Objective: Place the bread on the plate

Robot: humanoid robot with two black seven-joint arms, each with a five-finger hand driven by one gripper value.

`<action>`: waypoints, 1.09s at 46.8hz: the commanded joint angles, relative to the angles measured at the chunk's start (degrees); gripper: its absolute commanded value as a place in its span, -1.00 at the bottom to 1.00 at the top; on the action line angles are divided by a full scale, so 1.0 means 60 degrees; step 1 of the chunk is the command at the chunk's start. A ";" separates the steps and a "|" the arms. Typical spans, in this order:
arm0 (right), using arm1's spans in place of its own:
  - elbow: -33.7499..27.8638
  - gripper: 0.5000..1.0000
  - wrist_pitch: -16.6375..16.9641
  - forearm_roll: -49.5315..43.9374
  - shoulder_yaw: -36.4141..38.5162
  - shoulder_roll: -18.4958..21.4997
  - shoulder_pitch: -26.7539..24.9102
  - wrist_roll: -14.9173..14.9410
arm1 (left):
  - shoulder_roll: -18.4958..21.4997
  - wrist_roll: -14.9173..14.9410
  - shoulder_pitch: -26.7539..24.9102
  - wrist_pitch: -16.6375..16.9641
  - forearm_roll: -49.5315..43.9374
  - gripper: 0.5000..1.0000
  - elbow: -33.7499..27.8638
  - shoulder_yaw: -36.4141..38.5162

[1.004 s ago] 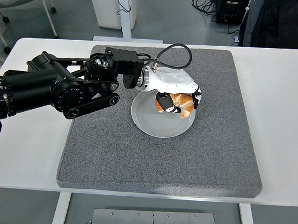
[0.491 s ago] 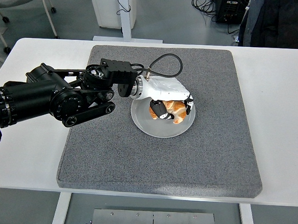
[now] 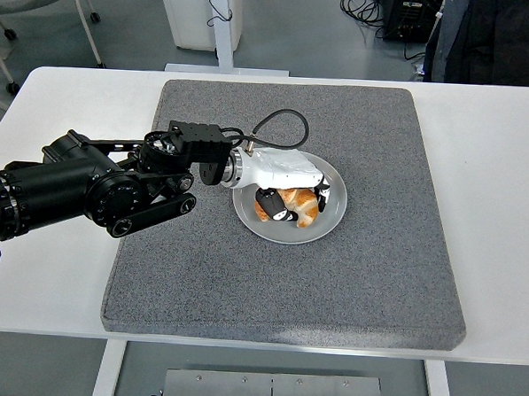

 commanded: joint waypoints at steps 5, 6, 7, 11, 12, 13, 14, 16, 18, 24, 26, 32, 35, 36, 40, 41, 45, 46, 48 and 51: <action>0.0000 1.00 -0.0004 0.0001 0.0000 0.0000 0.0000 0.0000 | -0.0004 0.0000 0.0090 0.0020 0.0008 -1.00 0.0007 0.0000; 0.0000 1.00 -0.0004 0.0001 0.0000 0.0000 0.0000 0.0000 | -0.0004 0.0000 0.0119 0.0020 0.0022 -1.00 0.0007 0.0000; 0.0000 1.00 -0.0004 0.0001 0.0000 0.0000 0.0000 0.0000 | -0.0004 0.0000 0.0134 0.0020 0.0022 -1.00 0.0007 0.0000; 0.0000 1.00 -0.0004 0.0001 0.0000 0.0000 0.0000 0.0000 | -0.0018 0.0014 0.0148 0.0035 0.0139 -1.00 0.0007 0.0000; 0.0000 1.00 -0.0004 0.0001 0.0000 0.0000 0.0000 0.0000 | -0.0018 0.0014 0.0148 0.0035 0.0154 -1.00 0.0007 0.0000; 0.0000 1.00 -0.0004 0.0001 0.0000 0.0000 0.0000 0.0000 | -0.0018 0.0014 0.0148 0.0035 0.0154 -1.00 0.0007 0.0000; 0.0000 1.00 -0.0004 0.0001 0.0000 0.0000 0.0000 0.0000 | -0.0018 0.0014 0.0148 0.0049 0.0169 -1.00 0.0007 0.0000; 0.0000 1.00 -0.0004 0.0001 0.0000 0.0000 0.0000 0.0000 | -0.0004 0.0014 0.0148 0.0093 0.0169 -1.00 0.0007 0.0000; 0.0000 1.00 -0.0004 0.0001 0.0000 0.0000 0.0000 0.0000 | -0.0004 0.0014 0.0148 0.0093 0.0169 -1.00 0.0007 0.0000; 0.0000 1.00 -0.0004 0.0001 0.0000 0.0000 0.0000 0.0000 | 0.0011 0.0029 0.0134 0.0093 0.0125 -0.02 0.0007 -0.0015; 0.0000 1.00 -0.0004 -0.0014 0.0000 0.0000 0.0000 0.0000 | 0.0055 0.0014 0.0119 0.0093 0.0095 0.99 -0.0007 -0.0029; 0.0000 1.00 -0.0004 0.0001 0.0000 0.0000 0.0000 0.0000 | 0.0143 0.0000 0.0031 0.0093 0.0052 1.00 -0.0036 -0.0029; 0.0000 1.00 -0.0004 0.0001 0.0000 0.0000 0.0000 0.0000 | 0.0245 0.0000 -0.0013 0.0093 0.0051 1.00 -0.0110 -0.0044; 0.0000 1.00 -0.0004 0.0001 0.0000 0.0000 0.0000 0.0000 | 0.0303 0.0000 -0.0027 0.0079 0.0051 1.00 -0.0153 -0.0044; 0.0000 1.00 -0.0004 0.0001 0.0000 0.0000 0.0000 0.0000 | 0.0465 -0.0015 -0.0159 0.0064 0.0037 1.00 -0.0271 -0.0044; 0.0000 1.00 -0.0004 0.0001 0.0000 0.0000 0.0000 0.0000 | 0.0480 -0.0015 -0.0203 0.0050 0.0037 1.00 -0.0300 -0.0044; 0.0000 1.00 -0.0004 0.0001 0.0000 0.0000 0.0000 0.0000 | 0.0611 0.0000 -0.0320 0.0035 0.0022 1.00 -0.0417 -0.0044; 0.0000 1.00 -0.0004 -0.0014 0.0000 0.0000 0.0000 0.0000 | 0.0641 0.0000 -0.0335 0.0035 0.0022 1.00 -0.0417 -0.0058; 0.0000 1.00 -0.0004 0.0001 0.0000 0.0000 0.0000 0.0000 | 0.0699 0.0000 -0.0379 0.0035 0.0008 1.00 -0.0476 -0.0088; 0.0000 1.00 -0.0004 0.0001 0.0000 0.0000 0.0000 0.0000 | 0.0772 0.0000 -0.0510 0.0006 -0.0094 1.00 -0.0622 -0.0117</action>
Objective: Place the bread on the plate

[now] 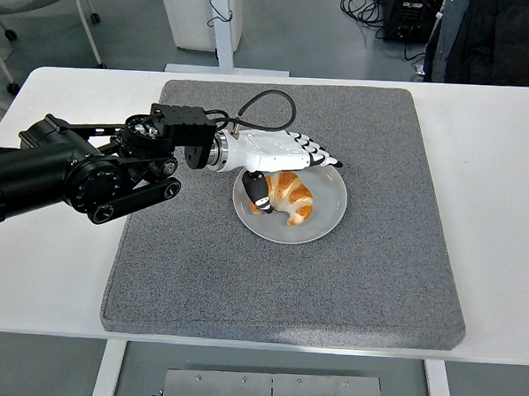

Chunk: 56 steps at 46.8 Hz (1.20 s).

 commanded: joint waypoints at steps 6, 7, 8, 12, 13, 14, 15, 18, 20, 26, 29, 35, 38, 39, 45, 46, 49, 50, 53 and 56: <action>0.0000 1.00 0.0000 0.0001 0.0000 0.0000 0.0001 0.0000 | 0.0226 0.0005 -0.0426 -0.0035 -0.0712 1.00 -0.0205 -0.0033; 0.0000 1.00 0.0000 0.0001 0.0000 0.0000 0.0001 0.0000 | 0.0226 0.0005 -0.0499 -0.0050 -0.0829 1.00 -0.0220 -0.0048; 0.0000 1.00 0.0000 0.0001 0.0000 0.0000 0.0001 0.0000 | 0.0226 0.0005 -0.0572 -0.0050 -0.0946 1.00 -0.0220 -0.0062; 0.0000 1.00 0.0000 0.0001 0.0000 0.0000 0.0001 0.0000 | 0.0255 0.0005 -0.0792 -0.0064 -0.1356 1.00 -0.0278 -0.0077; 0.0000 1.00 0.0000 0.0001 0.0000 0.0000 0.0001 0.0000 | 0.0270 0.0005 -0.0851 -0.0079 -0.1444 1.00 -0.0307 -0.0077; 0.0000 1.00 0.0000 0.0001 0.0000 0.0000 0.0001 0.0000 | 0.0270 0.0005 -0.0909 -0.0094 -0.1547 1.00 -0.0337 -0.0091; 0.0000 1.00 0.0000 0.0001 0.0000 0.0000 0.0001 0.0000 | 0.0270 0.0005 -0.0953 -0.0123 -0.1664 1.00 -0.0352 -0.0092; 0.0000 1.00 0.0000 0.0001 0.0000 0.0000 0.0001 0.0000 | 0.0270 0.0005 -0.1041 -0.0196 -0.2015 1.00 -0.0352 -0.0135; 0.0000 1.00 0.0000 0.0001 0.0000 0.0000 0.0001 0.0000 | 0.0270 0.0005 -0.1100 -0.0255 -0.2220 1.00 -0.0366 -0.0208; 0.0000 1.00 0.0000 0.0001 0.0000 0.0000 0.0001 0.0000 | 0.0270 0.0005 -0.1276 -0.0343 -0.2675 1.00 -0.0352 -0.0530; 0.0000 1.00 0.0000 0.0001 0.0000 0.0000 0.0001 0.0000 | 0.0270 0.0020 -0.1320 -0.0430 -0.2880 1.00 -0.0352 -0.0677; -0.0014 1.00 0.0000 0.0001 0.0000 0.0000 0.0001 0.0000 | 0.0270 0.0020 -0.1335 -0.0563 -0.3524 1.00 -0.0337 -0.1029; 0.0000 1.00 0.0000 -0.0013 0.0000 0.0000 0.0001 0.0000 | 0.0270 0.0020 -0.1335 -0.0563 -0.3802 1.00 -0.0337 -0.1117; 0.0000 1.00 0.0000 0.0001 0.0000 0.0000 0.0001 0.0000 | 0.0270 0.0020 -0.1335 -0.0563 -0.3905 1.00 -0.0337 -0.1146; 0.0000 1.00 0.0000 0.0001 0.0000 0.0000 0.0001 0.0000 | 0.0270 0.0020 -0.1335 -0.0577 -0.4228 1.00 -0.0308 -0.1424; 0.0000 1.00 0.0000 -0.0013 0.0000 0.0000 0.0001 0.0000 | 0.0284 0.0020 -0.1335 -0.0563 -0.4243 1.00 -0.0293 -0.1483; 0.0000 1.00 0.0000 0.0001 0.0000 0.0000 0.0001 0.0000 | 0.0372 0.0034 -0.1305 -0.0563 -0.4301 1.00 -0.0264 -0.1717; 0.0000 1.00 0.0000 0.0001 0.0000 0.0000 0.0001 0.0000 | 0.0416 0.0020 -0.1276 -0.0563 -0.4302 1.00 -0.0264 -0.1776; 0.0000 1.00 0.0000 0.0001 0.0000 0.0000 0.0001 0.0000 | 0.0489 0.0034 -0.1232 -0.0563 -0.4345 1.00 -0.0264 -0.1893; 0.0000 1.00 0.0000 0.0001 0.0000 0.0000 0.0001 0.0000 | 0.0548 0.0020 -0.1188 -0.0563 -0.4535 1.00 -0.0264 -0.2054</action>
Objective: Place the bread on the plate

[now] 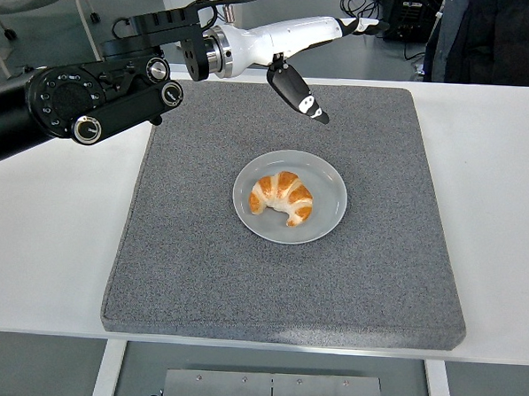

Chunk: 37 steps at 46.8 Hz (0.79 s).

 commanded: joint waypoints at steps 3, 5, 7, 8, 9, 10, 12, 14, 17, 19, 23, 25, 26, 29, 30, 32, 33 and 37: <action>0.0000 1.00 0.0000 0.0003 0.0000 0.0000 0.0000 -0.0001 | 0.0132 -0.0015 0.0061 0.0003 -0.0452 1.00 -0.0003 -0.0274; 0.0000 1.00 0.0000 0.0003 0.0000 0.0000 0.0000 -0.0001 | 0.0234 -0.0030 0.0076 0.0003 -0.0643 1.00 -0.0003 -0.0303; 0.0000 1.00 0.0000 0.0003 0.0000 0.0000 0.0000 -0.0001 | 0.0337 -0.0030 0.0076 0.0003 -0.0819 1.00 -0.0003 -0.0303; 0.0000 1.00 0.0000 0.0003 0.0000 0.0000 0.0000 -0.0001 | 0.0366 -0.0030 0.0091 0.0003 -0.0892 1.00 -0.0003 -0.0303; 0.0000 1.00 0.0000 0.0003 0.0000 0.0000 0.0000 -0.0001 | 0.0396 -0.0030 0.0091 0.0003 -0.0965 1.00 -0.0003 -0.0303; 0.0000 1.00 0.0000 -0.0012 0.0000 0.0000 0.0000 -0.0001 | 0.0411 -0.0030 0.0091 0.0003 -0.1068 1.00 0.0011 -0.0318; 0.0000 1.00 0.0000 0.0003 0.0000 0.0000 0.0000 -0.0001 | 0.0440 -0.0030 0.0091 0.0003 -0.1287 1.00 0.0011 -0.0318; 0.0000 1.00 0.0000 0.0003 0.0000 0.0000 0.0000 -0.0001 | 0.0455 -0.0015 0.0091 0.0003 -0.1565 1.00 0.0011 -0.0318; 0.0000 1.00 0.0000 0.0003 0.0000 0.0000 0.0000 -0.0001 | 0.0469 -0.0030 0.0091 0.0003 -0.2063 1.00 0.0040 -0.0318; 0.0000 1.00 0.0000 0.0003 0.0000 0.0000 0.0000 -0.0001 | 0.0484 -0.0030 0.0091 0.0003 -0.2356 1.00 0.0041 -0.0318; 0.0000 1.00 0.0000 0.0003 0.0000 0.0000 0.0000 -0.0001 | 0.0630 -0.0030 0.0120 0.0003 -0.2723 1.00 0.0055 -0.0318; 0.0000 1.00 0.0000 0.0003 0.0000 0.0000 0.0000 -0.0001 | 0.0674 -0.0030 0.0178 0.0017 -0.2870 1.00 0.0070 -0.0318; 0.0000 1.00 0.0000 0.0003 0.0000 0.0000 0.0000 -0.0001 | 0.0674 -0.0030 0.0208 0.0017 -0.2928 1.00 0.0113 -0.0318; 0.0000 1.00 0.0000 0.0003 0.0000 0.0000 0.0000 -0.0001 | 0.0689 -0.0045 0.0281 0.0017 -0.3148 1.00 0.0245 -0.0347; 0.0000 1.00 0.0000 0.0003 0.0000 0.0000 0.0000 -0.0001 | 0.0704 -0.0045 0.0281 0.0003 -0.3265 1.00 0.0289 -0.0362; 0.0000 1.00 0.0000 0.0003 0.0000 0.0000 0.0000 -0.0001 | 0.0704 -0.0059 0.0296 0.0017 -0.3485 1.00 0.0362 -0.0391; 0.0000 1.00 0.0000 0.0003 0.0000 0.0000 0.0000 -0.0001 | 0.0718 -0.0088 0.0296 0.0017 -0.3602 1.00 0.0421 -0.0391; 0.0000 1.00 0.0000 -0.0012 0.0000 0.0000 0.0000 -0.0001 | 0.0733 -0.0249 0.0296 0.0003 -0.4070 1.00 0.0611 -0.0406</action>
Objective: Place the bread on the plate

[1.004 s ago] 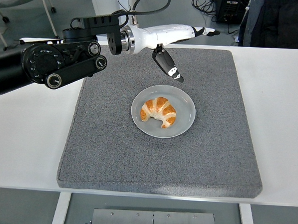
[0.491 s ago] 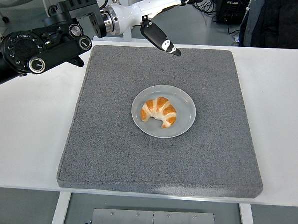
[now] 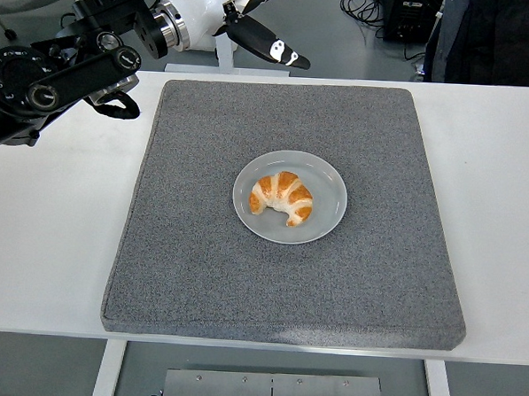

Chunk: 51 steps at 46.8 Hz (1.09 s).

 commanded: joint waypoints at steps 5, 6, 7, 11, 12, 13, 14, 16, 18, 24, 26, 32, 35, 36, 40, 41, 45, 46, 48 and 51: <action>-0.0001 1.00 0.0000 -0.0001 0.0000 0.0000 0.0000 0.0000 | 0.0060 -0.0195 0.0017 -0.0012 -0.1037 1.00 0.0268 -0.0017; -0.0001 1.00 0.0000 -0.0001 0.0000 0.0000 0.0000 0.0000 | 0.0075 -0.0210 0.0017 -0.0012 -0.1183 1.00 0.0312 -0.0017; -0.0001 1.00 0.0000 -0.0001 0.0000 0.0000 0.0000 0.0000 | 0.0104 -0.0239 0.0017 -0.0012 -0.1315 1.00 0.0356 -0.0002; -0.0001 1.00 0.0000 -0.0001 0.0000 0.0000 0.0000 0.0000 | 0.0163 -0.0254 0.0046 -0.0012 -0.1711 1.00 0.0575 -0.0017; -0.0001 1.00 0.0000 -0.0001 0.0000 0.0000 0.0000 0.0000 | 0.0163 -0.0254 0.0046 -0.0012 -0.1799 1.00 0.0634 -0.0017; -0.0001 1.00 0.0000 -0.0001 0.0000 0.0000 0.0000 0.0000 | 0.0163 -0.0254 0.0046 -0.0012 -0.1887 1.00 0.0693 -0.0031; -0.0001 1.00 0.0000 -0.0001 0.0000 0.0000 0.0000 0.0000 | 0.0163 -0.0254 0.0061 -0.0012 -0.1989 1.00 0.0766 -0.0046; -0.0001 1.00 0.0000 -0.0001 0.0000 0.0000 0.0000 0.0000 | 0.0148 -0.0239 0.0090 -0.0012 -0.2180 1.00 0.0941 -0.0090; -0.0001 1.00 0.0000 -0.0001 0.0000 0.0000 0.0000 0.0000 | 0.0148 -0.0239 0.0148 -0.0027 -0.2356 1.00 0.1088 -0.0119; -0.0001 1.00 0.0000 -0.0001 0.0000 0.0000 0.0000 0.0000 | 0.0061 -0.0210 0.0383 -0.0027 -0.3043 1.00 0.1527 -0.0295; -0.0001 1.00 0.0000 -0.0001 0.0000 0.0000 0.0000 0.0000 | 0.0046 -0.0210 0.0470 -0.0041 -0.3337 1.00 0.1718 -0.0412; -0.0001 1.00 0.0000 -0.0001 0.0000 0.0000 0.0000 0.0000 | -0.0130 -0.0166 0.0763 -0.0173 -0.4084 1.00 0.2318 -0.0763; -0.0001 1.00 0.0000 -0.0001 0.0000 0.0000 0.0000 0.0000 | -0.0320 -0.0151 0.0910 -0.0246 -0.4290 1.00 0.2509 -0.0881; -0.0001 1.00 0.0000 -0.0001 0.0000 0.0000 0.0000 0.0000 | -0.0364 -0.0151 0.0954 -0.0261 -0.4305 1.00 0.2597 -0.0925; -0.0001 1.00 0.0000 -0.0001 0.0000 0.0000 0.0000 0.0000 | -0.0555 -0.0137 0.1173 -0.0334 -0.4392 1.00 0.2978 -0.1261; -0.0001 1.00 0.0000 -0.0001 0.0000 0.0000 0.0000 0.0000 | -0.0598 -0.0122 0.1247 -0.0363 -0.4422 1.00 0.3022 -0.1349; -0.0001 1.00 0.0000 -0.0001 0.0000 0.0000 0.0000 0.0000 | -0.0730 0.0082 0.1569 -0.0496 -0.4568 1.00 0.3125 -0.1803; -0.0001 1.00 0.0000 -0.0001 0.0000 0.0000 0.0000 0.0000 | -0.0774 0.0155 0.1642 -0.0481 -0.4597 1.00 0.3139 -0.1920; -0.0001 1.00 0.0000 -0.0001 0.0000 0.0000 0.0000 0.0000 | -0.0848 0.0287 0.1803 -0.0496 -0.4685 1.00 0.3140 -0.2169; -0.0001 1.00 0.0000 -0.0001 0.0000 0.0000 0.0000 0.0000 | -0.0979 0.0507 0.1979 -0.0496 -0.4773 1.00 0.3154 -0.2521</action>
